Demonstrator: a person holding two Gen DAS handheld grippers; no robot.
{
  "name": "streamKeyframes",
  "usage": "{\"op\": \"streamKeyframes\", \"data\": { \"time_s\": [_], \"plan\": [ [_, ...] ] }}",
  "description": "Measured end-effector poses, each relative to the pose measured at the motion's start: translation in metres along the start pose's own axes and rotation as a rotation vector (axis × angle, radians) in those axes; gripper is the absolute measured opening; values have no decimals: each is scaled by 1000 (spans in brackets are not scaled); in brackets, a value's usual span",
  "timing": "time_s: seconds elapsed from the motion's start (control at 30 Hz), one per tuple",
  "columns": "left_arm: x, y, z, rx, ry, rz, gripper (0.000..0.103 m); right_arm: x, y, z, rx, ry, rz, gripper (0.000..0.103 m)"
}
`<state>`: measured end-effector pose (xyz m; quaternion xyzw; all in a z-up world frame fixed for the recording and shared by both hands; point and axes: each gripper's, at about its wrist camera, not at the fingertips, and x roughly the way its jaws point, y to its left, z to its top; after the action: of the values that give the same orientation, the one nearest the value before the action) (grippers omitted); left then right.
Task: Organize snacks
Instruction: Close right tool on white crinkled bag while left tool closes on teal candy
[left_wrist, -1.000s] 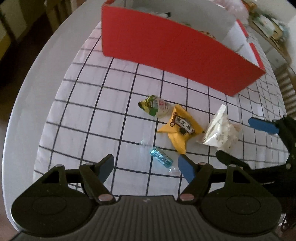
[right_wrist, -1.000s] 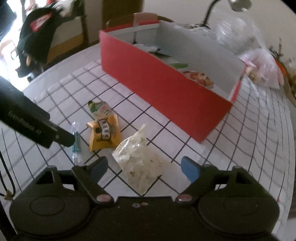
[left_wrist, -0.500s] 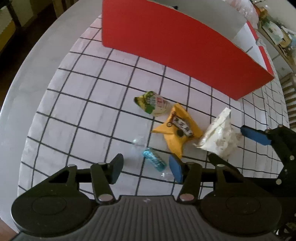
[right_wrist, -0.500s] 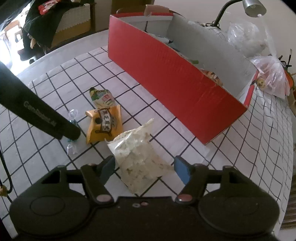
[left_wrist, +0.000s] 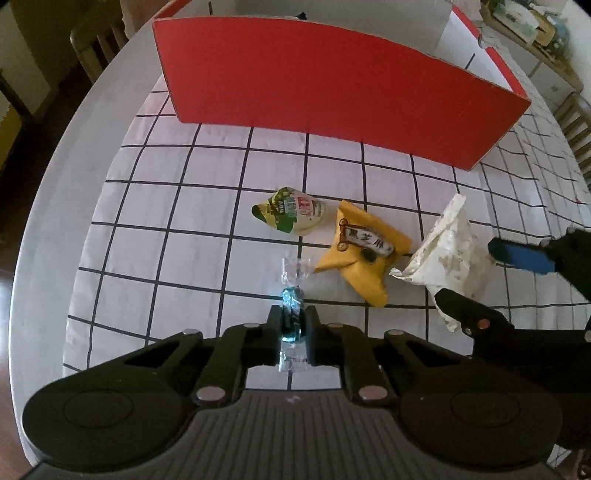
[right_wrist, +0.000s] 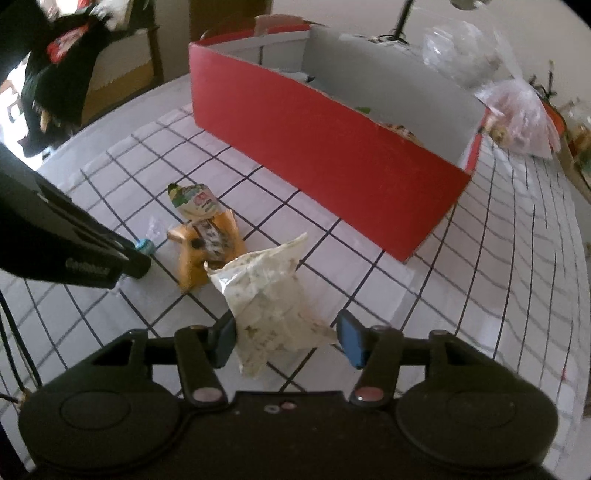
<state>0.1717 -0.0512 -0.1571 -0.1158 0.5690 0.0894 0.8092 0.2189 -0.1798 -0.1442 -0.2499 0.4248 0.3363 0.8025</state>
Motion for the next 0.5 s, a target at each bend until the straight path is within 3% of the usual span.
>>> {"op": "streamKeyframes", "data": {
  "time_s": [0.1,0.5],
  "plan": [
    [0,4,0,-4,0,-21,12,-3,-4,-4,69,-13,12,40],
    [-12,15,-1,-23,-9,-85,12,-13,-17,-21,237,-51,35,31]
  ]
}}
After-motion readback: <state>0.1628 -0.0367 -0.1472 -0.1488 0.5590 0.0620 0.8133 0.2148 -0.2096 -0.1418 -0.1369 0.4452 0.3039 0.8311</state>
